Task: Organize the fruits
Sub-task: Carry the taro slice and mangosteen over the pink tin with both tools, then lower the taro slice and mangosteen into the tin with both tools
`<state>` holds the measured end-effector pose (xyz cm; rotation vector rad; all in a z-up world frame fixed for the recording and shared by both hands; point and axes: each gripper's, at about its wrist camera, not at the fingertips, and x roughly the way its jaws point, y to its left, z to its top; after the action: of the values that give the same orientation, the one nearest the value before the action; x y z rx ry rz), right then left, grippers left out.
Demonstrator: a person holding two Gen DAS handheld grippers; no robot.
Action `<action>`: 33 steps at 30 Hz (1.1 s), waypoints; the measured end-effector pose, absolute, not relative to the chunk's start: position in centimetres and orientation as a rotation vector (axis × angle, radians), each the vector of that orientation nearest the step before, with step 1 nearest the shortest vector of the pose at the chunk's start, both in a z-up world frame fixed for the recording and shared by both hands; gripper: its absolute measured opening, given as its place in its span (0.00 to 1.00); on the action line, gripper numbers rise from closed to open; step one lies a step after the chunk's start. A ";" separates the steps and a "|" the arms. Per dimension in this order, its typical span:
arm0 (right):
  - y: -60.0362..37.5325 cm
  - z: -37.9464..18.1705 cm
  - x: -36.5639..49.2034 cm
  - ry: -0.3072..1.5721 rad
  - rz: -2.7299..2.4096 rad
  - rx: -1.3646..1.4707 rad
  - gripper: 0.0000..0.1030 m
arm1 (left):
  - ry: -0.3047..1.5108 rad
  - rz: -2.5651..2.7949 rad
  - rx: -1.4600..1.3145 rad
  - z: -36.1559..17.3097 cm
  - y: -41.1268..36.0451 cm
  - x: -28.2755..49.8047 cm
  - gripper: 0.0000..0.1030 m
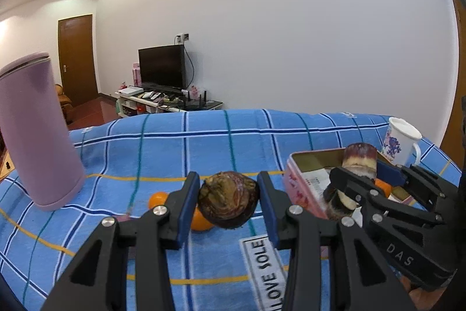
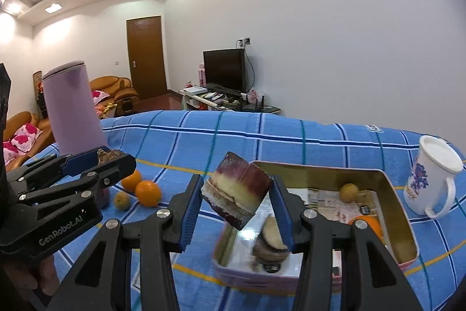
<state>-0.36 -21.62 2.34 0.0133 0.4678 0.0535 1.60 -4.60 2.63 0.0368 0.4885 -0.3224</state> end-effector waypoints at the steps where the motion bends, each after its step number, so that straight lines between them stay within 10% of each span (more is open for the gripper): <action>1: -21.9 2.3 -0.4 0.467 0.049 0.014 0.47 | 0.490 -0.325 0.037 2.6 -5.0 1.6 0.41; 33: -32.7 3.2 -0.4 0.445 -0.137 0.092 0.47 | 0.495 -0.445 0.041 3.2 -15.8 2.7 0.41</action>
<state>-0.39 -32.73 3.23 0.0921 0.4453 -0.1370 2.70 -15.83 3.22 0.0415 0.4951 -0.4450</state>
